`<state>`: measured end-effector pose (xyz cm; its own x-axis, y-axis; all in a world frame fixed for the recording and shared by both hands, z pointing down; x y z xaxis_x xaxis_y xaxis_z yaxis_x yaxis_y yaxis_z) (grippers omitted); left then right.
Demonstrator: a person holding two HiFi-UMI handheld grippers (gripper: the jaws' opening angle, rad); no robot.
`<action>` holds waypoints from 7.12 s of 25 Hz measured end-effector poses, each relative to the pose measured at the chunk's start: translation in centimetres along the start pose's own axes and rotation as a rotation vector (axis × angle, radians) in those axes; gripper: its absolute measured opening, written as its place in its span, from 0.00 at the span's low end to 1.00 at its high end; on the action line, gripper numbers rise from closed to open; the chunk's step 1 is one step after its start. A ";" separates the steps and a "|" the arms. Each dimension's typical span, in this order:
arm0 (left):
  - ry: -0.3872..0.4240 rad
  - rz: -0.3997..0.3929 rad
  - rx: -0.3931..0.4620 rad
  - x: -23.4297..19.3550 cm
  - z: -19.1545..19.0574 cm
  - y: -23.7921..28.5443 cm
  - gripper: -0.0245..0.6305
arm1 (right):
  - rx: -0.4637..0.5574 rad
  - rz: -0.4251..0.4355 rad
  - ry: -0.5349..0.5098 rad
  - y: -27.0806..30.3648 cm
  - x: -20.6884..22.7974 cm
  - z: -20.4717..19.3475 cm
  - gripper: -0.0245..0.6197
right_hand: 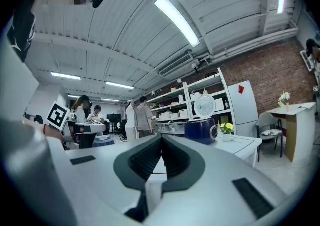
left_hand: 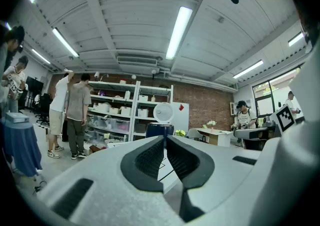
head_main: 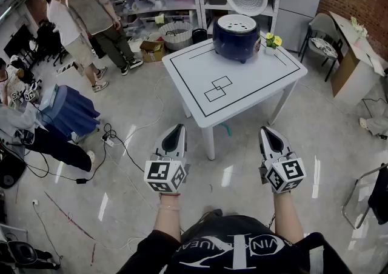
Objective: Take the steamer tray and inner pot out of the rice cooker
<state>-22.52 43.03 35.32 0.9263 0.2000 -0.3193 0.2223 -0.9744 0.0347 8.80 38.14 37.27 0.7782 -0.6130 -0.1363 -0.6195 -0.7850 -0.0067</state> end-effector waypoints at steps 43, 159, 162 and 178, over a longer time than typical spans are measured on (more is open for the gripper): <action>-0.055 -0.146 -0.027 -6.1 0.6 13.6 0.19 | -0.026 -0.138 0.078 9.4 5.3 -3.0 0.29; 0.019 0.195 -0.100 -8.4 4.0 67.1 0.26 | -0.510 0.263 -0.320 61.2 43.3 -6.0 0.38; 0.035 0.198 -0.110 -8.4 3.9 67.2 0.26 | -0.527 0.281 -0.304 61.1 43.3 -6.3 0.38; 0.045 0.190 -0.141 -8.5 3.8 67.0 0.28 | -0.465 0.268 -0.404 61.2 43.4 -5.4 0.21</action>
<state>-16.64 -24.37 36.78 0.9674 0.0215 -0.2523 0.0798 -0.9714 0.2234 5.20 -36.96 36.32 0.4479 -0.7817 -0.4340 -0.6068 -0.6223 0.4945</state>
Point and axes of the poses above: the fingertips, and each gripper's own axes: y forward along the fingers, x to its right, z out of its top, the point moved 8 cm from there along -y, backward along the fingers, and after that the axes turned 15 degrees about -y, right-handed, at the moved point
